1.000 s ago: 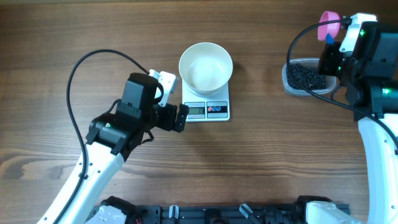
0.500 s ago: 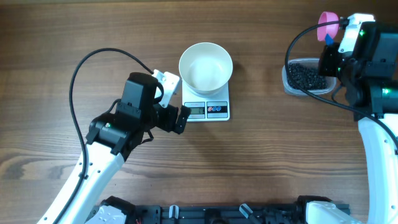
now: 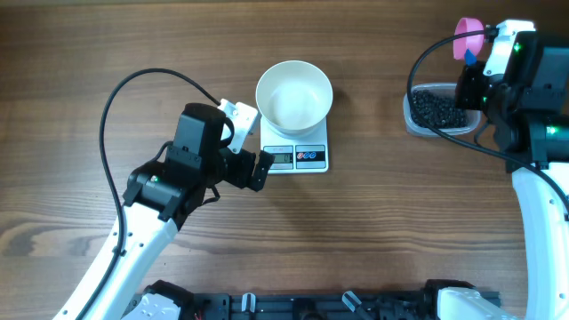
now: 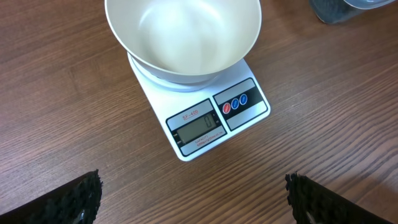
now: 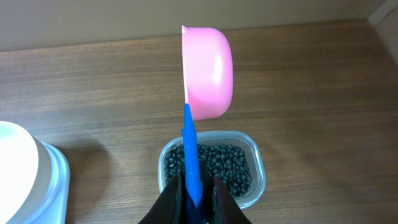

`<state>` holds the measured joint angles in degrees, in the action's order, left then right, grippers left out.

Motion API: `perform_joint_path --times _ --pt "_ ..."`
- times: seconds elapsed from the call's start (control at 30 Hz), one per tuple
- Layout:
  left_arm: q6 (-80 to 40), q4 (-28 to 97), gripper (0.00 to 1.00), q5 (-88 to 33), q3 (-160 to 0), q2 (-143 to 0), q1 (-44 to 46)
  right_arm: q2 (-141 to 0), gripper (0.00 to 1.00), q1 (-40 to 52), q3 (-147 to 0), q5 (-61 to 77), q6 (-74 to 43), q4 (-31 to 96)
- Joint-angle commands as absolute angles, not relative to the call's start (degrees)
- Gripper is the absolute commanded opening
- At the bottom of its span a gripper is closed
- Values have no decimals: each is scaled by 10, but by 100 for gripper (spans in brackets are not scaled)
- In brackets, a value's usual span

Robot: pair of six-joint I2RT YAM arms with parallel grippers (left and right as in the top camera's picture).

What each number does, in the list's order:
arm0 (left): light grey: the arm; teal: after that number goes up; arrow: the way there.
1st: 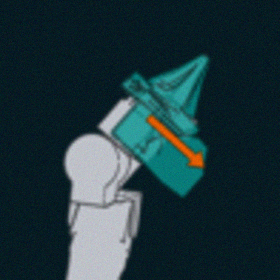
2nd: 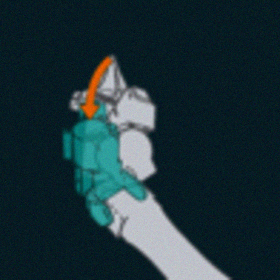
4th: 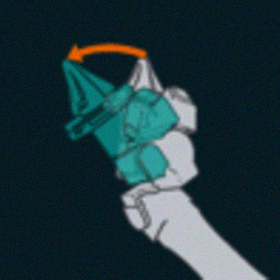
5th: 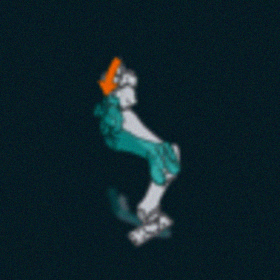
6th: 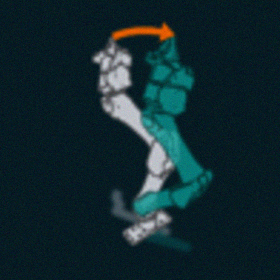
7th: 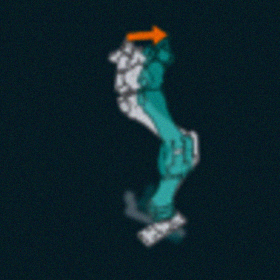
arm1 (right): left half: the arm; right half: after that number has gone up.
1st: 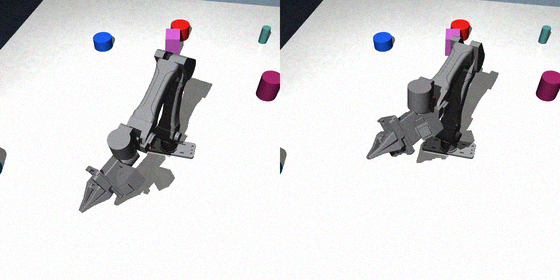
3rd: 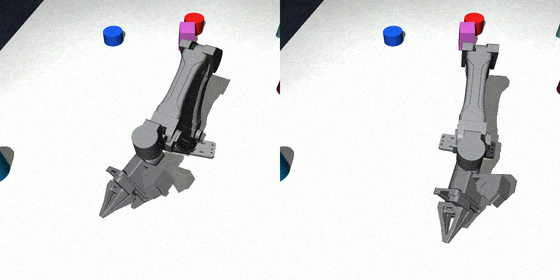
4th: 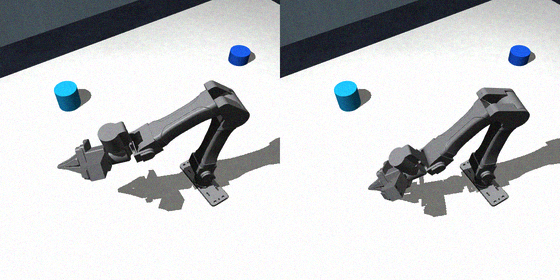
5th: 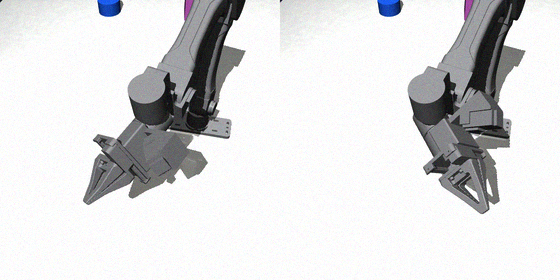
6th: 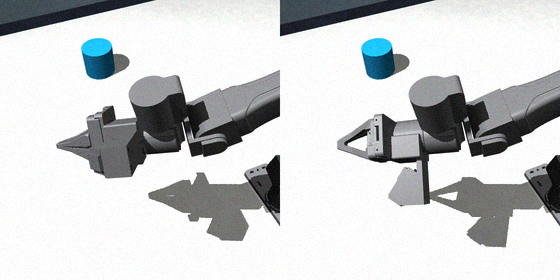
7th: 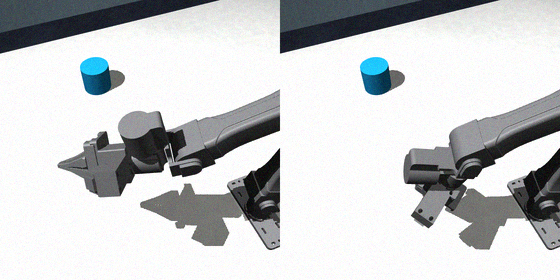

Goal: Scoop item into bowl and weigh 150g on scale
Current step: 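Lower the pink scoop with the right gripper into the black beans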

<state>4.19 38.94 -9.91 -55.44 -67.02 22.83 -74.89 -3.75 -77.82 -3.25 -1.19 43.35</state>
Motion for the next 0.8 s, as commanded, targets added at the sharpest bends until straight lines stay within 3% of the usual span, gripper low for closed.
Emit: perform_joint_path --times 0.0,0.77 --pt "43 387 100 -109 -551 -672 232 -743 4 -38 -787 -36 -4 434" --pt "43 387 100 -108 -551 -672 231 -743 4 -38 -787 -90 16 462"
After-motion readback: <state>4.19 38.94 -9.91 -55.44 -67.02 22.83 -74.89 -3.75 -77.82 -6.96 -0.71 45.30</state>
